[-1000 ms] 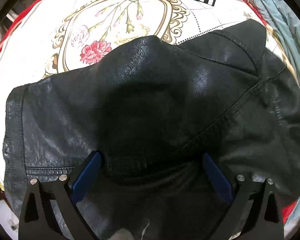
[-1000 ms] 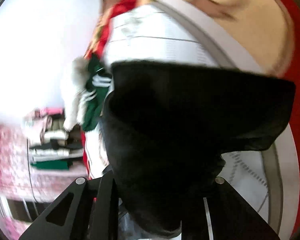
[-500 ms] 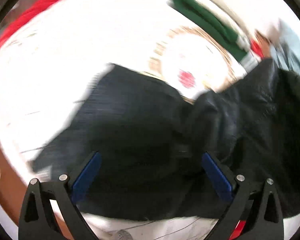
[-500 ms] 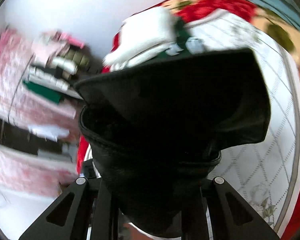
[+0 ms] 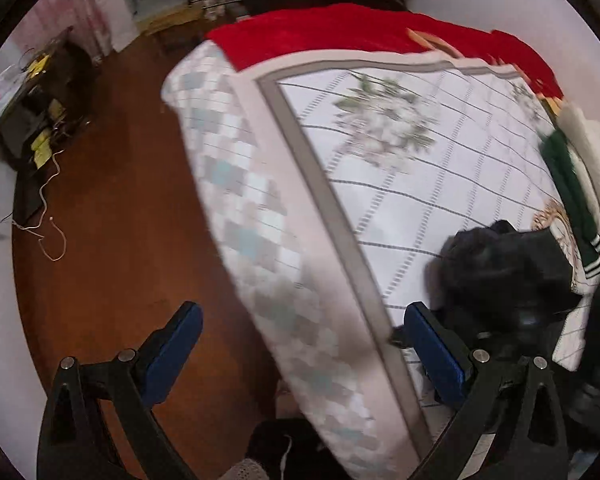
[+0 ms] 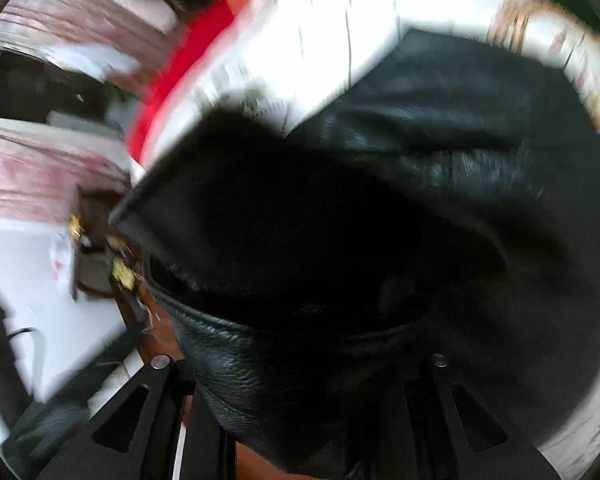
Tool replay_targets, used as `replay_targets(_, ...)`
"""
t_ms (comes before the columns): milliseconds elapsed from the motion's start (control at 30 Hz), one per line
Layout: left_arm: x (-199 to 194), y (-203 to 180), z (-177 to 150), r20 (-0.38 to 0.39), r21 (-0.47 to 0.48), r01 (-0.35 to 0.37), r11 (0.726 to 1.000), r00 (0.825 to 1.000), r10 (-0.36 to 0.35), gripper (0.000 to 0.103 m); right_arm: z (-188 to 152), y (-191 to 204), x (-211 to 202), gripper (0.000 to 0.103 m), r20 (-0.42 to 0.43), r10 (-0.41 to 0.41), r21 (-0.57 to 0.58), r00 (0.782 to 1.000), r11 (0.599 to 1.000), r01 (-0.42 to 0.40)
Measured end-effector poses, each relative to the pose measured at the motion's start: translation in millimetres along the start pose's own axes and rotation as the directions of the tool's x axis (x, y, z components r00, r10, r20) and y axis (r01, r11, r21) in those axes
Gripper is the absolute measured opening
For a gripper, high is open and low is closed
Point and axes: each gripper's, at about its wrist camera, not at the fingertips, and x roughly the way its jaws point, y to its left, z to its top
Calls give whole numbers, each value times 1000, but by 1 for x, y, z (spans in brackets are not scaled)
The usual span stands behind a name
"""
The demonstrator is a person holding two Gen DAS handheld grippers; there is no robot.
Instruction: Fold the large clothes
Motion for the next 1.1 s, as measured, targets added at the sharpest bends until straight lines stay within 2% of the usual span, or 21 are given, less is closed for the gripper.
replay_targets(33,-4,6,3,8,-1,-1,1000,1000,1,103,-1,1,6,30,-21,-2,4,1000,1000,2)
replay_targets(67,-6,4,5,22,2,-1,1000,1000,1,103,2,0,5,35,-26,4,1,1000,1000,-4)
replay_targets(100,-13,4,7,36,8,0,1000,999,0,103,1,-1,-5,48,-26,55,-7,998,998,-55)
replay_targets(133,-20,-1,11,51,16,3,1000,999,-4,103,1,-2,-15,50,-30,97,-7,995,995,-97)
replay_targets(200,-33,-7,19,76,32,26,999,997,-28,103,-2,-14,-46,62,-48,155,11,987,988,-155)
replay_targets(267,-47,-22,24,102,54,56,997,993,-61,103,-8,-33,-77,64,-36,211,59,977,976,-209)
replay_targets(367,-61,-50,27,125,83,103,991,986,-113,103,-14,-71,-127,64,4,196,128,981,973,-195)
replay_targets(433,-59,-68,25,130,112,110,988,984,-125,103,-11,-91,-144,64,33,184,147,982,971,-187)
replay_targets(500,-47,-87,18,111,149,102,984,987,-119,103,-6,-110,-141,64,45,107,154,993,982,-113)
replay_targets(533,-35,-96,14,92,158,105,982,988,-121,103,-7,-105,-134,63,40,80,157,996,984,-86)
replay_targets(600,-16,-108,7,72,182,80,980,993,-95,103,5,-109,-106,46,12,44,169,999,985,-45)
replay_targets(633,-1,-115,2,52,203,64,977,996,-76,103,12,-110,-83,45,-16,25,171,1000,985,-22)
replay_targets(733,27,-124,-9,12,227,21,974,1000,-24,103,32,-102,-18,48,-66,-66,137,996,988,75)
replay_targets(767,32,-125,-12,5,228,11,974,1000,-13,103,42,-95,-11,62,-74,-79,120,994,989,88)
replay_targets(800,37,-124,-14,-2,229,-1,973,1000,2,103,45,-86,-12,83,-93,-44,112,995,992,55)
replay_targets(867,42,-122,-18,-9,226,-17,974,1000,19,103,53,-83,-27,84,-106,25,101,994,995,-14)
replay_targets(933,45,-121,-18,-10,220,-25,975,1000,28,103,54,-95,-58,84,-57,129,124,990,985,-121)
replay_targets(967,46,-121,-18,-7,221,-32,975,999,35,103,53,-103,-75,84,-22,139,130,990,982,-135)
replay_targets(1033,55,-122,-20,2,238,-66,969,998,67,103,48,-137,-105,84,48,90,140,995,986,-96)
replay_targets(1100,77,-126,-23,8,285,-130,950,991,133,103,42,-173,-109,85,63,65,172,996,982,-75)
